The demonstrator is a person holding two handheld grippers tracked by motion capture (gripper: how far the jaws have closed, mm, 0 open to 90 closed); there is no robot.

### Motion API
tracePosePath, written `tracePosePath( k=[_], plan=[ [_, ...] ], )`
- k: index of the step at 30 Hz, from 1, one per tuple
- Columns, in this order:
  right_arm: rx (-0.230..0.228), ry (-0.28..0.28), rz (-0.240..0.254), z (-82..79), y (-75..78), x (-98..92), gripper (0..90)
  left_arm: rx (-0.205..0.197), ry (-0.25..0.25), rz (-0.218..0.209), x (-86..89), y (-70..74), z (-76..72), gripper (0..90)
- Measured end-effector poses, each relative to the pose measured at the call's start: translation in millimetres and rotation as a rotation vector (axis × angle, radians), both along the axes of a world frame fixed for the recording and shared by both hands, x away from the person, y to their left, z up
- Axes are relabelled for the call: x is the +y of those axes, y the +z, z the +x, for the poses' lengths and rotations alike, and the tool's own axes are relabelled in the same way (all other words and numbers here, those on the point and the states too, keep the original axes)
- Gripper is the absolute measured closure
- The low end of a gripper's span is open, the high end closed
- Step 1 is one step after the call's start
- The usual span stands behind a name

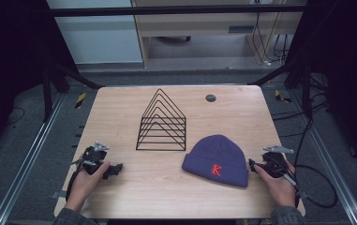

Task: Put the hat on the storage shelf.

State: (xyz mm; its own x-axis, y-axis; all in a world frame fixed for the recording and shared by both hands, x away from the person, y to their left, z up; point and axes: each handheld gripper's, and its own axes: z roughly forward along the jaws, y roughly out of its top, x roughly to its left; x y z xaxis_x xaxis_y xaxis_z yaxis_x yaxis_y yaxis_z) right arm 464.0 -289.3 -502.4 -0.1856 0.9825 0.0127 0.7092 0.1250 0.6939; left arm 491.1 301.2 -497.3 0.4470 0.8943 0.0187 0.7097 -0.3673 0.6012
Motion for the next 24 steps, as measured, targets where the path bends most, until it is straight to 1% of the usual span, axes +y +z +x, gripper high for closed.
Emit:
tracePosePath(
  k=[3, 6, 7, 9, 10, 12, 13, 14, 15, 16, 17, 18, 19, 21, 22, 23, 24],
  plan=[
    [0.005, 0.002, -0.003, 2.1, 0.3, 0.6, 26.2, -0.004, -0.004, -0.005, -0.6, -0.5, -1.8, 0.0],
    [0.016, 0.012, -0.008, 5.5, 2.0, 1.8, 27.7, -0.013, -0.012, -0.009, 0.3, -1.2, -4.5, 0.0],
    [0.004, 0.010, -0.007, 7.9, 4.8, 3.5, 27.1, -0.017, -0.015, -0.013, 0.6, -1.6, -6.3, 0.0],
    [-0.044, 0.005, 0.005, 9.9, 11.3, 6.3, 26.2, -0.028, -0.019, -0.014, 1.2, -2.3, -10.0, 0.0],
    [-0.060, -0.002, 0.002, 11.0, 13.8, 9.1, 26.3, -0.029, -0.015, -0.018, 0.8, -2.7, -10.9, 0.0],
    [-0.066, -0.001, 0.002, 14.9, 16.0, 12.8, 24.9, -0.028, -0.012, -0.017, 0.3, -2.5, -11.4, 0.0],
    [-0.066, -0.003, 0.016, 17.3, 18.4, 14.6, 23.9, -0.027, -0.013, -0.016, 0.1, -2.5, -11.3, 0.0],
    [-0.064, 0.007, 0.026, 19.9, 21.7, 16.6, 21.8, -0.028, -0.012, -0.016, -0.1, -2.6, -11.2, 0.0],
    [-0.063, 0.035, 0.009, 23.9, 26.8, 19.2, 20.4, -0.028, -0.014, -0.016, 0.1, -2.5, -11.3, 0.0],
    [-0.070, 0.050, -0.002, 26.4, 29.9, 20.8, 19.8, -0.028, -0.015, -0.017, 0.1, -2.5, -11.4, 0.0],
    [-0.059, 0.095, 0.010, 34.4, 38.3, 24.6, 16.2, -0.027, -0.017, -0.016, 0.2, -2.5, -11.5, 0.0],
    [-0.059, 0.095, 0.010, 34.4, 38.3, 24.6, 16.2, -0.026, -0.020, -0.015, 0.1, -2.4, -11.5, 0.0],
    [-0.049, 0.117, 0.011, 39.3, 42.3, 27.2, 15.7, -0.025, -0.021, -0.015, 0.1, -2.3, -11.5, 0.0],
    [-0.026, 0.147, 0.000, 50.3, 49.0, 35.6, 18.2, -0.025, -0.022, -0.015, 0.0, -2.3, -11.4, 0.0],
    [-0.011, 0.192, -0.011, 62.7, 54.9, 44.4, 24.8, -0.024, -0.025, -0.012, 0.1, -2.1, -11.2, 0.0],
    [-0.011, 0.192, -0.011, 62.7, 54.9, 44.4, 24.8, -0.024, -0.025, -0.012, 0.1, -2.1, -11.2, 0.0],
    [-0.005, 0.208, -0.023, 67.5, 56.7, 47.9, 26.7, -0.024, -0.026, -0.012, 0.0, -2.1, -11.1, 0.0]
  ],
)
